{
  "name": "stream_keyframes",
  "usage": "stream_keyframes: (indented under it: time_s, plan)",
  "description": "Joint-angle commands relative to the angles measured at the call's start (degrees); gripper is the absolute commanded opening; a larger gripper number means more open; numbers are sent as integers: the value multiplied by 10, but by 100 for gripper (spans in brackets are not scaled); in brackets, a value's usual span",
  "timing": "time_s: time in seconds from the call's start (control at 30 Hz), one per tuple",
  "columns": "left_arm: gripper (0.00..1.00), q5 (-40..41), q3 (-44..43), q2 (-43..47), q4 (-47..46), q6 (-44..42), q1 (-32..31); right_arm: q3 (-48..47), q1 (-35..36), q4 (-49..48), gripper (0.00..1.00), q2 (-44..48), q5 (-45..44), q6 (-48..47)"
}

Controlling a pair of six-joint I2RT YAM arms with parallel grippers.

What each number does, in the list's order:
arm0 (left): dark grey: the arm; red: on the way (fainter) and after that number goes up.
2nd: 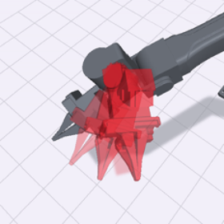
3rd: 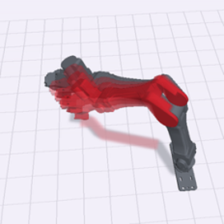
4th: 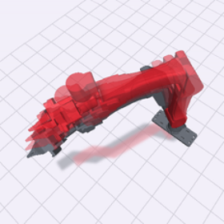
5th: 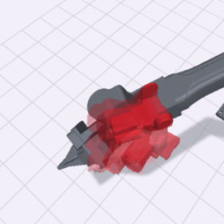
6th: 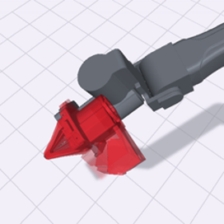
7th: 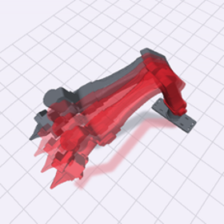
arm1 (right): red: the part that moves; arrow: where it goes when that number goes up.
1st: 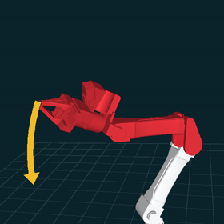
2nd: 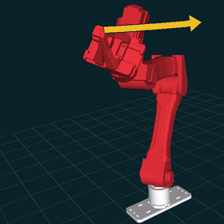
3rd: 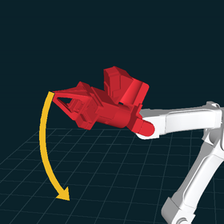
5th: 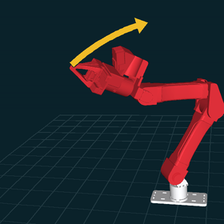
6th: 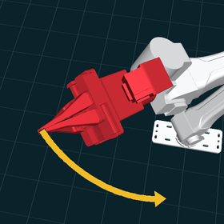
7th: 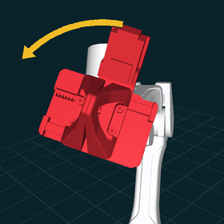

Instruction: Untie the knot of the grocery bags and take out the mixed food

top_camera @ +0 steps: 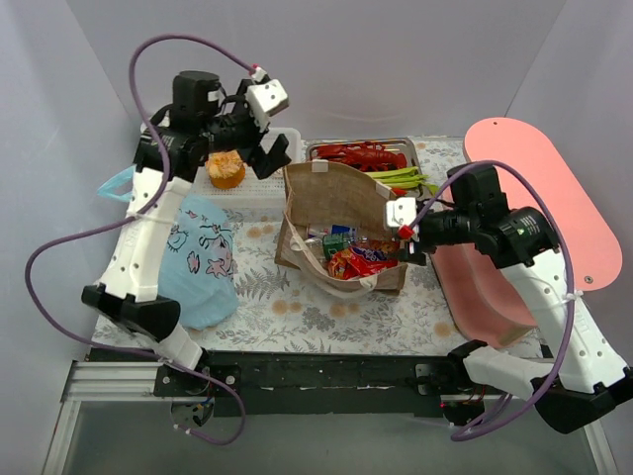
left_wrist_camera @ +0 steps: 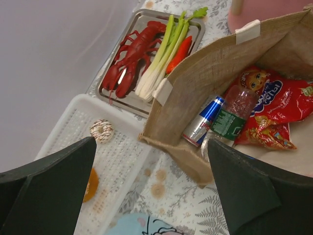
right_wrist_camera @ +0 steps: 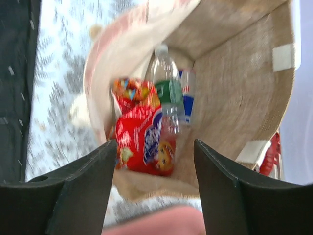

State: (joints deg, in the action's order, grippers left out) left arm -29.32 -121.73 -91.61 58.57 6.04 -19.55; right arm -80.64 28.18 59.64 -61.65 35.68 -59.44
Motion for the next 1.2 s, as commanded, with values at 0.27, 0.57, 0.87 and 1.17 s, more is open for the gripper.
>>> stream_keyframes:
  time_s: [0.27, 0.57, 0.87, 1.17]
  plan:
    - [97, 26, 26, -151, -88, 19, -59, 38, 37, -175, 62, -39, 73, 243]
    - [0, -37, 23, -182, 3, 6, -61, 161, 126, -202, 49, -54, -27, 181]
    - [0, -63, 359, 160, -132, 44, -91, 258, 180, -209, 47, -21, -106, 132]
    - [0, -40, 497, 226, -185, 106, -107, 183, 200, -302, 50, -133, -140, 115]
